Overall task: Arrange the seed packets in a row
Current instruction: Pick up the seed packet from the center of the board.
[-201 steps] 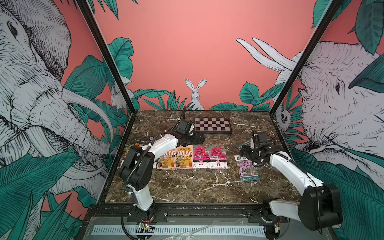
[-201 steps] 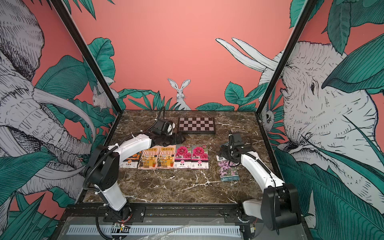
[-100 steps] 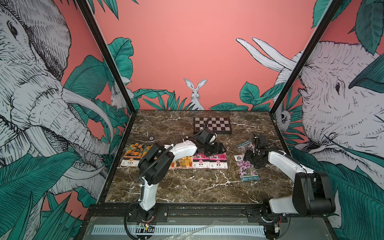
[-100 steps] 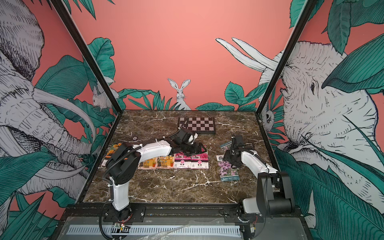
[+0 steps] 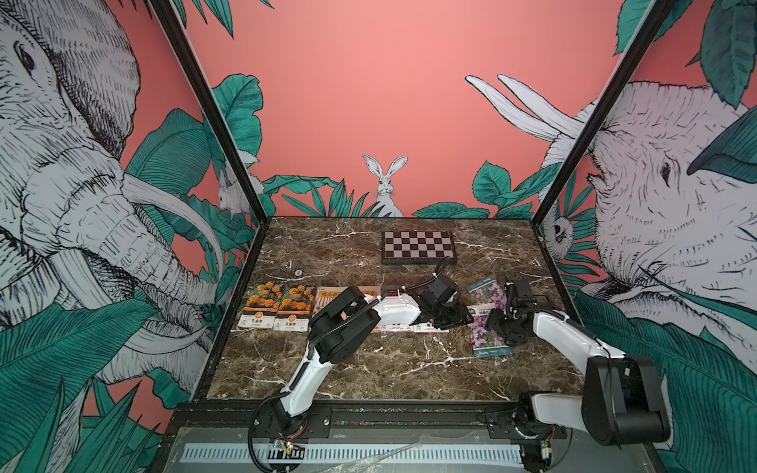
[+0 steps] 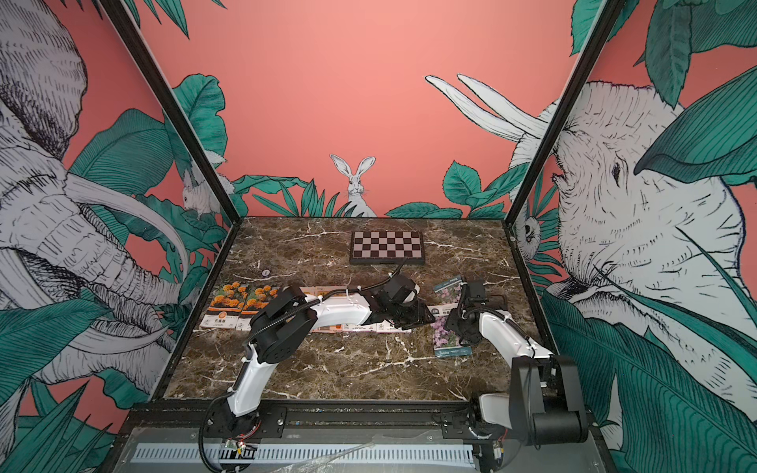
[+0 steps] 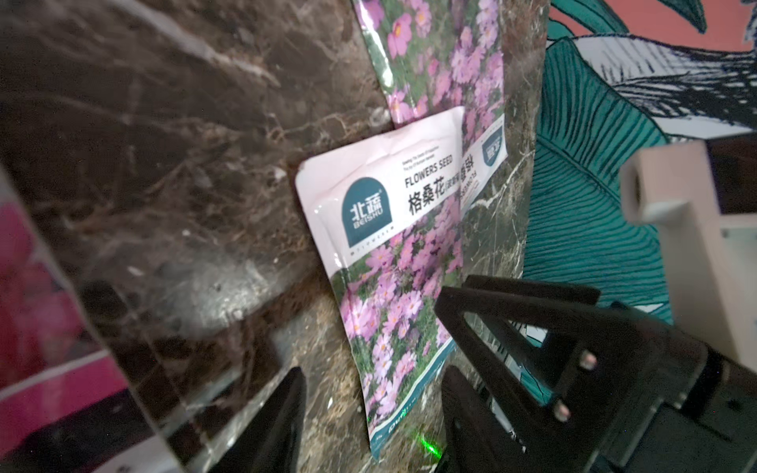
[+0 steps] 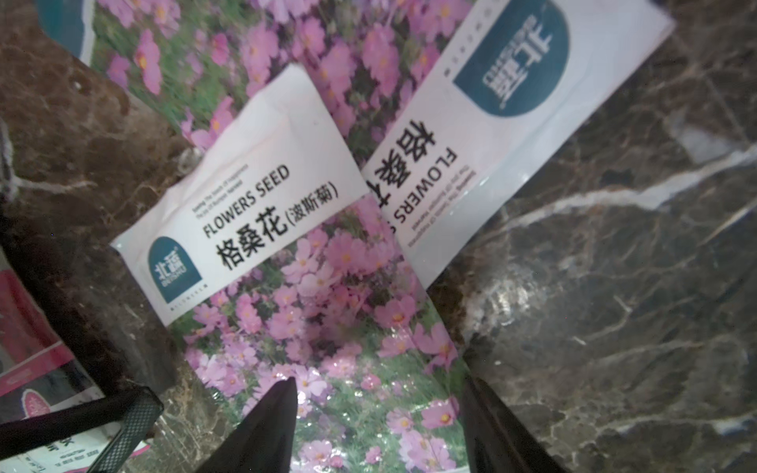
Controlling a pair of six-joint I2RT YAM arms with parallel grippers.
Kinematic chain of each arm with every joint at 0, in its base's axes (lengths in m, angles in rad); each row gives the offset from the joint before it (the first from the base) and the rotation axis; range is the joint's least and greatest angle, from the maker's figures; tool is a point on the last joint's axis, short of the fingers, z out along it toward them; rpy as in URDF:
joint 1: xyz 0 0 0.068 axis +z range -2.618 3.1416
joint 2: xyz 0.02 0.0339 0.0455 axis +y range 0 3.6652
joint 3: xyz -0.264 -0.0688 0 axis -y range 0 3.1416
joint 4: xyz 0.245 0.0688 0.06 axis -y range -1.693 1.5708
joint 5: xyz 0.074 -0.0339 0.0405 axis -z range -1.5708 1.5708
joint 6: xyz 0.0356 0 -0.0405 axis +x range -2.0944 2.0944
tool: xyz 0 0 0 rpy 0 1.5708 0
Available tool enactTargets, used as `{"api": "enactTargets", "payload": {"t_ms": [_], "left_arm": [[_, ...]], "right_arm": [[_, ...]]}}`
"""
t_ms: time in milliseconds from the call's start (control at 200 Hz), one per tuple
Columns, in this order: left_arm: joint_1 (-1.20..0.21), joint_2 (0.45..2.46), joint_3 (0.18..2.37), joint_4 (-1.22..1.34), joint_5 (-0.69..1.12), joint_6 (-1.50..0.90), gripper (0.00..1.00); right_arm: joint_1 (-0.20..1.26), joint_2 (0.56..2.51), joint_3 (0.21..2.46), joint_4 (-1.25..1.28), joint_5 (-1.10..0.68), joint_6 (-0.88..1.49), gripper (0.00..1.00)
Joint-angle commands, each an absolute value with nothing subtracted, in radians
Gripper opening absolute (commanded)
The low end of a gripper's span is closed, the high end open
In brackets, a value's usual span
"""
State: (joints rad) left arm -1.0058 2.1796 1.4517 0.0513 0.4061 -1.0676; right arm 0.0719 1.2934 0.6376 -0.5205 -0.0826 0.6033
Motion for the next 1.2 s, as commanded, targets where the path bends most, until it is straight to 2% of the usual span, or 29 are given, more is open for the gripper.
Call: {"api": "enactTargets", "payload": {"t_ms": [0, 350, 580, 715, 1000, 1195], "left_arm": [[-1.012, 2.184, 1.477, 0.051, 0.388, -1.114, 0.54], [-1.015, 2.256, 1.522, 0.1, 0.465, -1.147, 0.42], [-1.014, 2.273, 1.543, 0.138, 0.494, -1.14, 0.28], [-1.011, 2.251, 1.547, 0.13, 0.479, -1.101, 0.16], [-0.973, 2.145, 1.505, 0.07, 0.431, -0.999, 0.09], [-0.899, 2.031, 1.404, 0.126, 0.446, -0.986, 0.08]], "right_arm": [[0.067, 1.281, 0.62, -0.501, -0.107, 0.622, 0.64], [0.058, 1.292, 0.581, -0.428, -0.207, 0.646, 0.63], [0.049, 1.28, 0.588, -0.425, -0.225, 0.644, 0.61], [0.043, 1.242, 0.608, -0.426, -0.18, 0.639, 0.61], [0.024, 1.276, 0.674, -0.397, -0.084, 0.654, 0.63], [0.017, 1.375, 0.719, -0.333, -0.125, 0.654, 0.63]]}}
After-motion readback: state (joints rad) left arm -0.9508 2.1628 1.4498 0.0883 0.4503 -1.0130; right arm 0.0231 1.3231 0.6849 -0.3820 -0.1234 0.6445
